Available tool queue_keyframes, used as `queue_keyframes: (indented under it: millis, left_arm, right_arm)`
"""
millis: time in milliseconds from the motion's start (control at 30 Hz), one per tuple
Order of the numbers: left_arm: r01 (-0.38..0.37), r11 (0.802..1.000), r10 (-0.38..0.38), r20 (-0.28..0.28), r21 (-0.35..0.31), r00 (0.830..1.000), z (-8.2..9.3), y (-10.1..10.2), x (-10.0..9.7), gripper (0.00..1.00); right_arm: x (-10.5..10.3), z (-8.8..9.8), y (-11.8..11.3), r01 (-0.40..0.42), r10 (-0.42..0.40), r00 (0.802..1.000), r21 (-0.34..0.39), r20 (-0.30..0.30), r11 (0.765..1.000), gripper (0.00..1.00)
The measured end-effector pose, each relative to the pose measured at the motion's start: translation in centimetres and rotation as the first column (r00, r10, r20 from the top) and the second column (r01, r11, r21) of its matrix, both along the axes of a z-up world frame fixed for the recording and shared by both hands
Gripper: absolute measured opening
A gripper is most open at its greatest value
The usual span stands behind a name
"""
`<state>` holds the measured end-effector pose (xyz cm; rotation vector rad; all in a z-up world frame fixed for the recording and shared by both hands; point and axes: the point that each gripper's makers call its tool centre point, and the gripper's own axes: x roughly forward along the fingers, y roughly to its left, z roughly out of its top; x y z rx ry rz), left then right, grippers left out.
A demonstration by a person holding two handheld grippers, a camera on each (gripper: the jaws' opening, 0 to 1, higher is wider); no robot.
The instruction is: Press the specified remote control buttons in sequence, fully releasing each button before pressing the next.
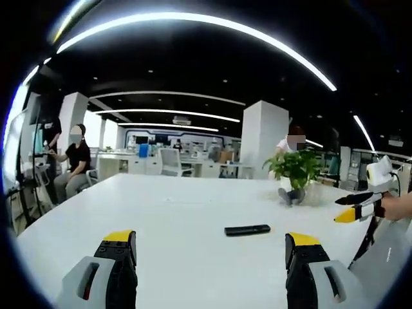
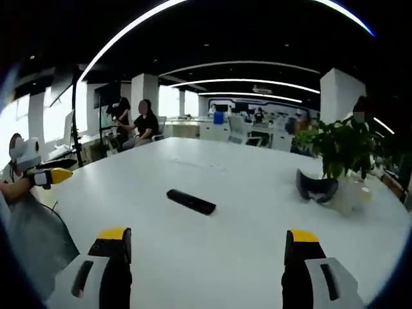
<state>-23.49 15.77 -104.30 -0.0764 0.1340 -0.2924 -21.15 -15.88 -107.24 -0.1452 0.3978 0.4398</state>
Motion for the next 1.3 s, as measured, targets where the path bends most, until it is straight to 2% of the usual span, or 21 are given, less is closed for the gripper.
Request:
queue_keyframes:
  millis: [133, 267, 400, 533, 667, 800, 900, 1033, 1200, 1300]
  left_arm:
    - [0.014, 1.000, -0.014, -0.006, -0.008, 1.000, -0.1, -0.3, 0.0, 1.00]
    - [0.028, 0.999, -0.028, -0.013, -0.034, 1.000, -0.1, -0.6, -0.1, 1.00]
    - [0.044, 0.998, -0.044, -0.004, -0.054, 0.999, 0.1, -0.9, -0.3, 1.00]
    - [0.056, 0.998, -0.057, -0.018, -0.041, 0.998, -0.2, -1.2, -0.5, 1.00]
    - [0.053, 0.998, -0.054, -0.025, -0.043, 0.998, -0.3, -1.2, -0.5, 1.00]
    - [0.017, 0.999, -0.018, -0.015, -0.037, 1.000, -0.1, -0.5, -0.5, 1.00]
    - [-0.006, 1.000, 0.006, -0.018, -0.028, 1.000, -0.1, 0.0, -0.5, 0.97]
    - [0.001, 0.999, -0.001, -0.020, -0.042, 1.000, -0.1, -0.1, -0.4, 0.97]
    - [-0.019, 1.000, 0.019, -0.053, 0.004, 0.998, -0.9, 0.2, -0.1, 0.96]
    - [-0.022, 1.000, 0.022, -0.049, 0.004, 0.999, -0.9, 0.4, -0.1, 0.96]
  right_arm:
    - [-0.1, -0.5, 0.0, 0.028, -0.028, 1.000, 0.038, 0.006, 0.999, 0.99]
    - [-0.2, -1.5, 0.4, -0.040, 0.040, 0.999, -0.063, -0.006, 0.997, 0.97]
    - [-0.3, -1.8, 0.3, -0.050, 0.049, 0.999, -0.083, -0.008, 0.995, 0.97]
    - [-0.4, -1.5, 0.2, -0.042, 0.042, 0.999, -0.101, -0.005, 0.994, 0.96]
    - [-0.6, -1.4, 0.0, -0.027, 0.027, 1.000, -0.085, -0.003, 0.996, 0.96]
    - [-0.6, -1.1, -0.2, -0.019, 0.019, 1.000, -0.049, 0.004, 0.999, 0.96]
    - [-0.6, -1.5, -0.2, -0.017, 0.016, 1.000, -0.038, -0.016, 0.999, 0.96]
    - [-0.5, -1.3, -0.1, -0.026, 0.026, 1.000, -0.042, -0.005, 0.999, 0.95]
    - [-0.6, -1.4, 0.3, -0.038, 0.037, 0.999, -0.041, -0.011, 0.998, 0.95]
    - [-0.7, -1.5, 0.3, -0.037, 0.037, 0.999, -0.034, -0.014, 0.999, 0.94]
